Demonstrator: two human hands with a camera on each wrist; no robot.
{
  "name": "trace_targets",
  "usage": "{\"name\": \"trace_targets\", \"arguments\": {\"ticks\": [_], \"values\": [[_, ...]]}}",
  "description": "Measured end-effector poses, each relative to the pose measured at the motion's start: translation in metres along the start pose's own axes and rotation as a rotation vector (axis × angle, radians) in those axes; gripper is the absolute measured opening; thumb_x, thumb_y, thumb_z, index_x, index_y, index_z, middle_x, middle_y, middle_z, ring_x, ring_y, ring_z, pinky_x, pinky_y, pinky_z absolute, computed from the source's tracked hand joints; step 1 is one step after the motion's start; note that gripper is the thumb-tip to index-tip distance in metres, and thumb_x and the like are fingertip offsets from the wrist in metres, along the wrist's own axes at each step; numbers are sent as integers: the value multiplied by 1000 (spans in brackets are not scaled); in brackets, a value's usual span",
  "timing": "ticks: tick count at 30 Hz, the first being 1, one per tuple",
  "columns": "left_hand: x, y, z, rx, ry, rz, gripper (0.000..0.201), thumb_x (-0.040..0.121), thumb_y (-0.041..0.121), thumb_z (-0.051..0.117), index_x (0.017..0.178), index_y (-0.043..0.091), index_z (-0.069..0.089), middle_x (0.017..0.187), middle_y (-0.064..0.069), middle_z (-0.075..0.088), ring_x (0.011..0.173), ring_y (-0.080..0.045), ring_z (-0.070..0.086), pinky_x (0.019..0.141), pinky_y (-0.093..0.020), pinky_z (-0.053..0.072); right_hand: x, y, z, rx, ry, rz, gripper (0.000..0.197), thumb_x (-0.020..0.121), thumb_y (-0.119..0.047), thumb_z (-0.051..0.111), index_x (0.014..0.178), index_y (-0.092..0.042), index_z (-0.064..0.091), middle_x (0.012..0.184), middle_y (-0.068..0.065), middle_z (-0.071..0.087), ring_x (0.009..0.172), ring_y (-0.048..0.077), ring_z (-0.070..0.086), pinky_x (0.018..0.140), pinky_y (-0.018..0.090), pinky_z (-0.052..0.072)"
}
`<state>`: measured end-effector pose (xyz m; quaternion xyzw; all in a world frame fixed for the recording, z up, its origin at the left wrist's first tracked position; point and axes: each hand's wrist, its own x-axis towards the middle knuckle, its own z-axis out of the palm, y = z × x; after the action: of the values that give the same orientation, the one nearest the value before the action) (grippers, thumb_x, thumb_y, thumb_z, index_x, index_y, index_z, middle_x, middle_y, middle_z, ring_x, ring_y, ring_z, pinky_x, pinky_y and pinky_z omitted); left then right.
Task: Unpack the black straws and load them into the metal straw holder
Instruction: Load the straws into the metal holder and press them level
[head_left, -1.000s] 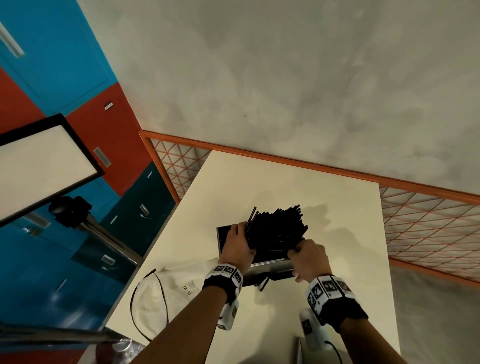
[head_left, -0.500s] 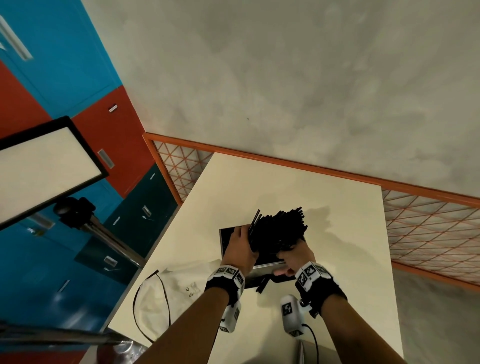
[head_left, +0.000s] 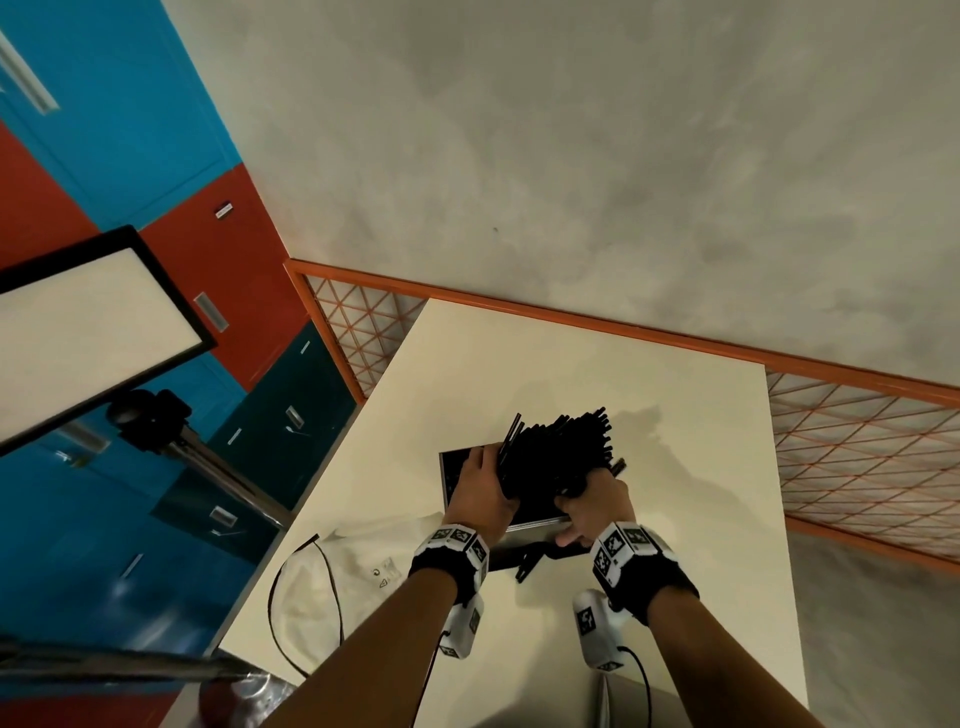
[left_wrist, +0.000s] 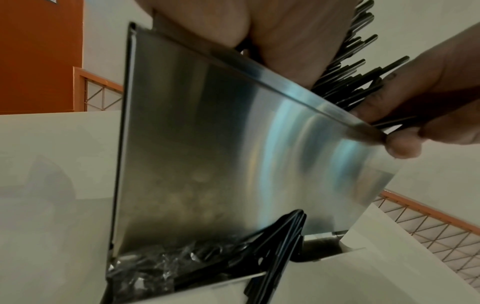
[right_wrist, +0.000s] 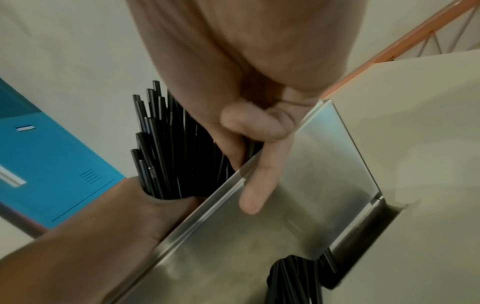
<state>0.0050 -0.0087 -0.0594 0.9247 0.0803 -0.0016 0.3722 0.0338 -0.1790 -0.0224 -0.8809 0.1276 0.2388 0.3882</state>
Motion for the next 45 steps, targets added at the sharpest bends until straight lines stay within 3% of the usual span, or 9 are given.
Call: {"name": "trace_targets", "arguments": {"ticks": [5,8,11,22,28,31,38,41,45], "values": [[-1,0,0,4,-2,2,69,80,15,77,140,16,44,138,-5,48,127,-25,49,107,-34,45,-6,-3,-5,-2,-32,-26,28,83,-11,70,105,5,62,85,14,69,69,26,73,60,34,61],[-1,-1,0,10,1,14,73,78,17,79,142,16,43,139,-5,47,128,-25,48,109,-35,44,-14,-14,-20,-167,28,-131,23,78,-23,75,96,-11,68,77,-3,63,70,14,64,58,9,41],[-2,-1,-1,-19,-9,26,76,76,16,79,143,15,43,139,-5,46,129,-24,48,110,-33,42,-18,-24,-35,-148,52,-187,11,79,-16,72,85,-18,63,60,-15,56,52,-7,46,45,3,35],[-5,4,-3,-138,-72,18,102,69,37,87,151,24,28,145,3,35,135,-15,41,114,-27,36,-16,-31,-50,63,118,-174,19,66,-18,80,82,-20,69,60,-10,69,68,3,63,52,14,38],[-6,10,-2,-74,9,5,96,73,37,86,149,20,31,145,0,42,130,-17,47,110,-34,45,-21,-33,-25,185,-40,-193,24,82,-10,75,104,-4,66,92,8,71,85,24,71,74,34,59],[-5,9,-2,-44,38,-23,86,75,30,84,145,21,34,141,-1,48,125,-20,53,103,-35,49,-23,-32,-19,360,-153,-175,23,94,-5,61,116,-10,60,95,14,72,76,27,75,76,44,62],[-3,7,0,8,57,-38,77,78,28,80,142,20,38,136,-3,52,120,-24,56,100,-36,51,-29,-20,-47,30,122,-345,27,88,-19,61,106,-31,45,77,7,68,59,29,68,60,42,59],[-3,7,1,8,62,-43,77,79,28,81,142,20,38,136,-3,51,119,-25,57,100,-36,51,-34,-17,-62,-138,245,-378,15,90,-27,58,96,-22,45,74,5,63,66,28,61,59,33,45],[-3,7,0,9,52,-48,75,78,25,81,140,19,39,132,-4,51,116,-26,58,97,-36,53,-34,-9,-53,-552,-43,-566,19,92,-27,53,82,-12,61,79,7,65,77,27,61,64,32,44]]}}
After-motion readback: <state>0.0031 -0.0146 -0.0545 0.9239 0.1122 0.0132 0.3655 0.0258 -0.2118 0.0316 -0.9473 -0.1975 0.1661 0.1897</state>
